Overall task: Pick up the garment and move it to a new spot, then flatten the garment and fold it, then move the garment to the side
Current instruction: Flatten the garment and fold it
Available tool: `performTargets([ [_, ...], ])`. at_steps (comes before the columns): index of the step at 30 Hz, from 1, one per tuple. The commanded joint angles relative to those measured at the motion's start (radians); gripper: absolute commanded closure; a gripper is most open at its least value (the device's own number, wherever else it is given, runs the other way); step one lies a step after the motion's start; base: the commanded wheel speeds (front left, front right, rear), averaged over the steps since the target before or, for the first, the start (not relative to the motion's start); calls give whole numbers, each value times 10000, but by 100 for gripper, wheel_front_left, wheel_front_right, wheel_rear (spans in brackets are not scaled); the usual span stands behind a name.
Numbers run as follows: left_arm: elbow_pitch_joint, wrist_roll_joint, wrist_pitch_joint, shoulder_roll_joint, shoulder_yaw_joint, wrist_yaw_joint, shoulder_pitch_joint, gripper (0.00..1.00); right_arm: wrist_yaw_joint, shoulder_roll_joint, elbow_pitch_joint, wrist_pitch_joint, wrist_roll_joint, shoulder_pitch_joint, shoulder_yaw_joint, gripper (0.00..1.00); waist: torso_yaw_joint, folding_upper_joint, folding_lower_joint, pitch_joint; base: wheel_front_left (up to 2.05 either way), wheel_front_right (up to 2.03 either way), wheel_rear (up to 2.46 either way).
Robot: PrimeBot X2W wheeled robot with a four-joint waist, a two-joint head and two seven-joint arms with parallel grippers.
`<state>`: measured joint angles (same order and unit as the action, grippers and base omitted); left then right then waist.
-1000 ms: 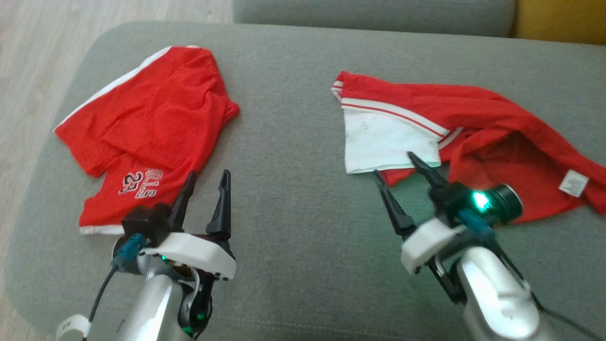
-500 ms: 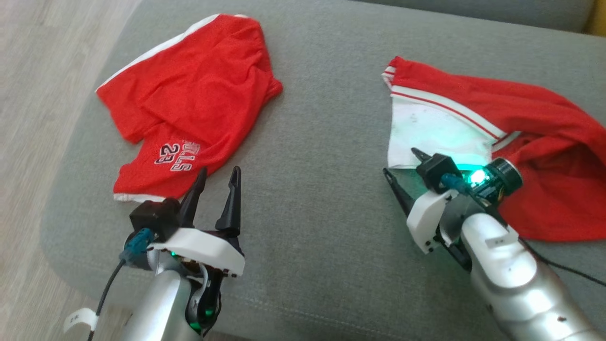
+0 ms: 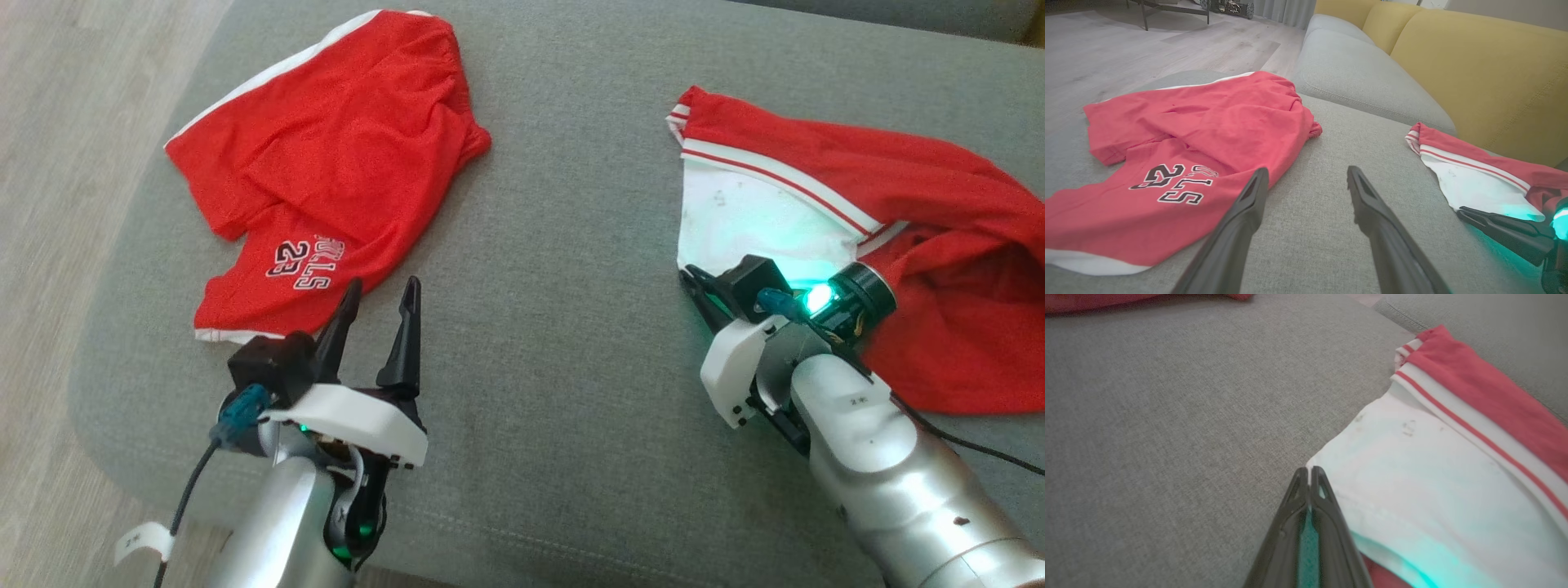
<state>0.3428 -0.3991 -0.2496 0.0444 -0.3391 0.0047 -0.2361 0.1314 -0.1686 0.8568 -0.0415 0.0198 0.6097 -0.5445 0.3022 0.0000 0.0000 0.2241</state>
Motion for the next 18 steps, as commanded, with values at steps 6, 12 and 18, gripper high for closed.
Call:
performTargets([
  [6, -258, -21, -122, 59, 358, 53, -423, 0, -7, 153, -387, -680, 403, 530, -349, 100, -318, 0, 0, -265, 0, 0, 0],
  [12, -261, 18, -122, 59, 352, 46, -315, 0, -7, -153, -1521, -819, 1091, 1212, -17, 100, -560, 0, 0, -459, 0, 0, 0],
  [18, -334, -21, -122, 59, 199, 3, -336, 0, -7, -1634, -2482, 40, 1333, 2698, 436, 100, -496, 0, 0, -339, 0, 0, 0],
])
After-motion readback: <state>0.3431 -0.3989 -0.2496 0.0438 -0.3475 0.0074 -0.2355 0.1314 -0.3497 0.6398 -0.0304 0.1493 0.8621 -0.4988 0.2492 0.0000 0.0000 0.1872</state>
